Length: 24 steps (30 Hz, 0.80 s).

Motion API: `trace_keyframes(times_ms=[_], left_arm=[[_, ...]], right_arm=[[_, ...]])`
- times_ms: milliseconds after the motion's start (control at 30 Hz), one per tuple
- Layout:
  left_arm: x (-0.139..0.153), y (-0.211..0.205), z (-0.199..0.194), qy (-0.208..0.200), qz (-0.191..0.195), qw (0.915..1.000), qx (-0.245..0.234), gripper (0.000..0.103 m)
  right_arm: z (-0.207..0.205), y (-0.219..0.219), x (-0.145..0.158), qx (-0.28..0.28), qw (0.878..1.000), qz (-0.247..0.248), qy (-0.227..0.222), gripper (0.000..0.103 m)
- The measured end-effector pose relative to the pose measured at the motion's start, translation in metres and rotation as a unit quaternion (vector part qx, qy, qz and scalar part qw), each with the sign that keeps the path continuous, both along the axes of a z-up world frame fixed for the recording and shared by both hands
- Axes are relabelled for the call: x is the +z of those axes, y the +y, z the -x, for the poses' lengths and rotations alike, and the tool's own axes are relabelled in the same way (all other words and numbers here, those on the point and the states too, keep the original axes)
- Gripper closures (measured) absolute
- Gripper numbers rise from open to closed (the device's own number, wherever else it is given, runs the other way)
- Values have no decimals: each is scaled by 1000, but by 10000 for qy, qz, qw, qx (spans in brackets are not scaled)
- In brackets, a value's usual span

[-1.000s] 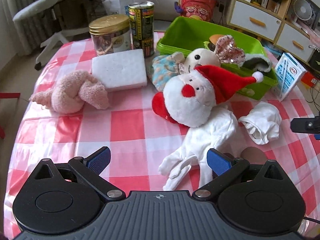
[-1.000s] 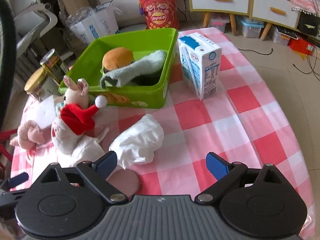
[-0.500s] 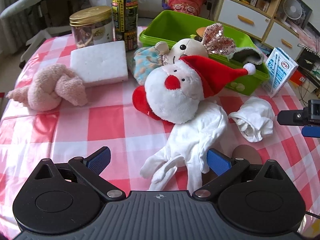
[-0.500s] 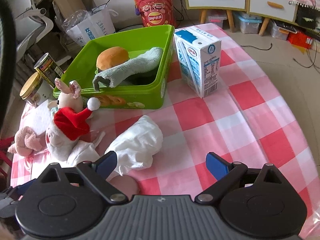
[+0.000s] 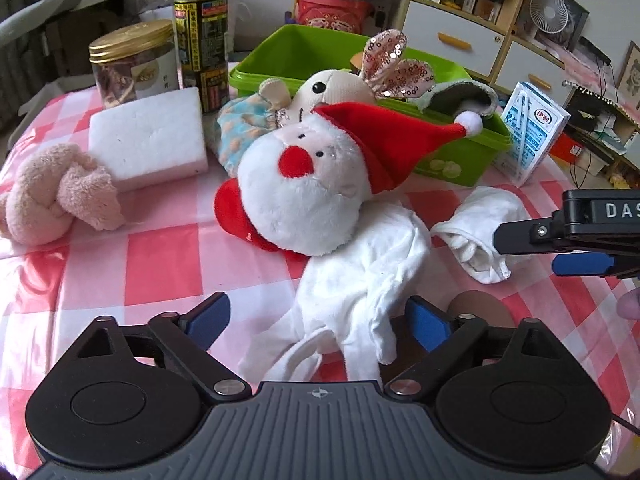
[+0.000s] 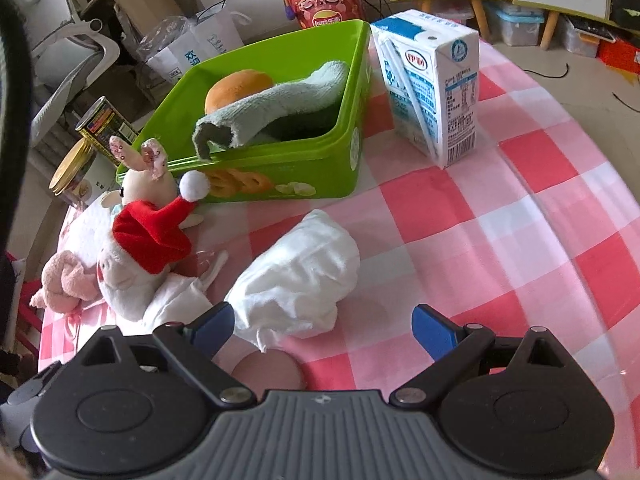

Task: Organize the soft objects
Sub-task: 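Move the left tool to the white glove while the right tool approaches the white cloth, then close the left tool on the white glove while the right tool grasps the white cloth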

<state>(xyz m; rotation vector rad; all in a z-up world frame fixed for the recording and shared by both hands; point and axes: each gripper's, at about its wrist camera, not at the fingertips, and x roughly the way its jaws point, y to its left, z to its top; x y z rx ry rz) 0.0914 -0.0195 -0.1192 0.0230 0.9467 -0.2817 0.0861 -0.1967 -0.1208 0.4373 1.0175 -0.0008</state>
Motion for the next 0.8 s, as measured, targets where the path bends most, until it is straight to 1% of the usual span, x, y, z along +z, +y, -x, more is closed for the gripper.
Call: trace_keyframes(times_ms=[167, 300, 367, 467, 533, 667, 767, 800], left_arm=[[-4, -6, -1, -5, -6, 10000, -51, 16], [-7, -9, -4, 45, -14, 10000, -21, 25], [-6, -9, -5, 52, 41, 10000, -14, 27], [-6, -9, -5, 46, 83, 10000, -24, 32], [-6, -9, -6, 76, 128, 9999, -25, 36], [-4, -7, -7, 135, 233, 9996, 2, 41], [-3, -6, -7, 161, 264, 9995, 19, 45], [-3, -6, -7, 173, 277, 9995, 28, 46]], right_arm=[[-2, 5, -3, 10, 9997, 135, -183, 22], [-2, 14, -3, 219, 9975, 510, -427, 22], [-1, 19, -3, 354, 9957, 653, -552, 22], [-1, 25, -3, 476, 9938, 754, -662, 22], [-1, 28, -4, 521, 9932, 805, -654, 22], [0, 33, -4, 608, 9914, 915, -708, 23], [0, 34, -3, 605, 9910, 924, -757, 27], [1, 34, -2, 595, 9909, 928, -772, 30]])
